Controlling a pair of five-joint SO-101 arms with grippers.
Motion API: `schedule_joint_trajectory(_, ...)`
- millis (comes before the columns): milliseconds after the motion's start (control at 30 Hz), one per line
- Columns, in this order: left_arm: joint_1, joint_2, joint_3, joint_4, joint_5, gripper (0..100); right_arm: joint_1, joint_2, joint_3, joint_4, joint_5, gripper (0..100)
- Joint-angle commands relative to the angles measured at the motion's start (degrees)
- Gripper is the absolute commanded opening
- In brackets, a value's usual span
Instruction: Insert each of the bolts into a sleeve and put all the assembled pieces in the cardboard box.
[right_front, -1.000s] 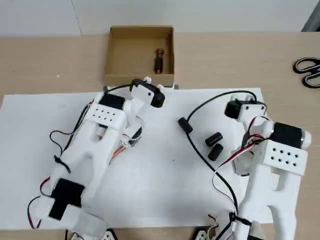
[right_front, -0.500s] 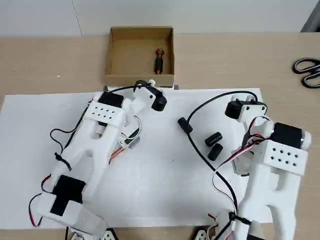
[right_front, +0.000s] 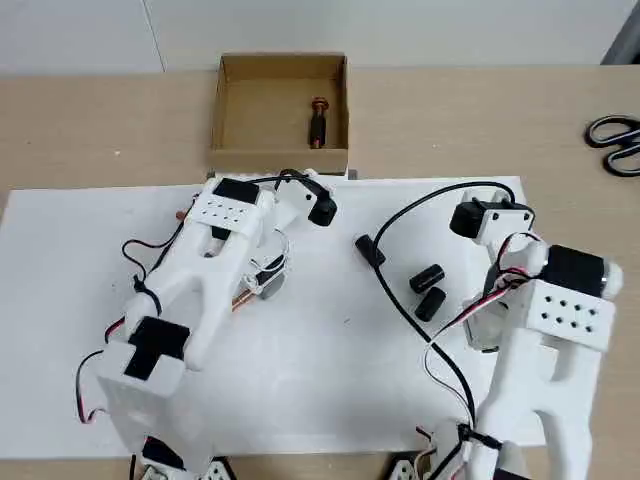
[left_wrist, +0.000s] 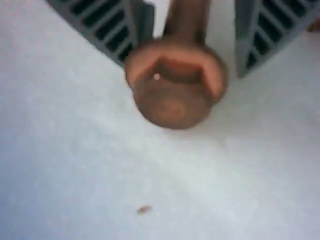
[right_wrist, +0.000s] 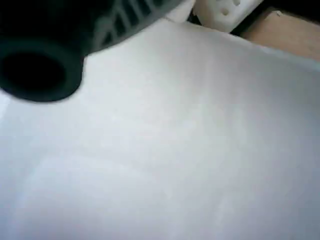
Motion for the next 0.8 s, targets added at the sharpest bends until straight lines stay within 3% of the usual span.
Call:
schedule_joint_trajectory(0,-0.1,4.7,-2.4,-3.9,0.0,9,0.6,-1.5,-0.3,0.7,0.0,0.4)
schedule_joint_trajectory(133,0.0,7.3,-4.2,-3.1,0.1,0,0.6,-1.5,-0.3,0.7,0.0,0.4)
schedule_joint_trajectory(433,0.0,6.0,-4.6,-1.1,0.1,0,0.5,-1.6,-0.5,0.7,-0.1,0.4)
schedule_joint_trajectory(600,0.1,-3.2,-8.0,6.5,0.1,0,0.5,-1.6,-0.7,0.7,-1.1,0.4)
schedule_joint_trajectory(767,0.1,-16.4,-11.5,12.7,4.0,0,0.0,-1.7,-3.8,1.2,-10.0,0.4)
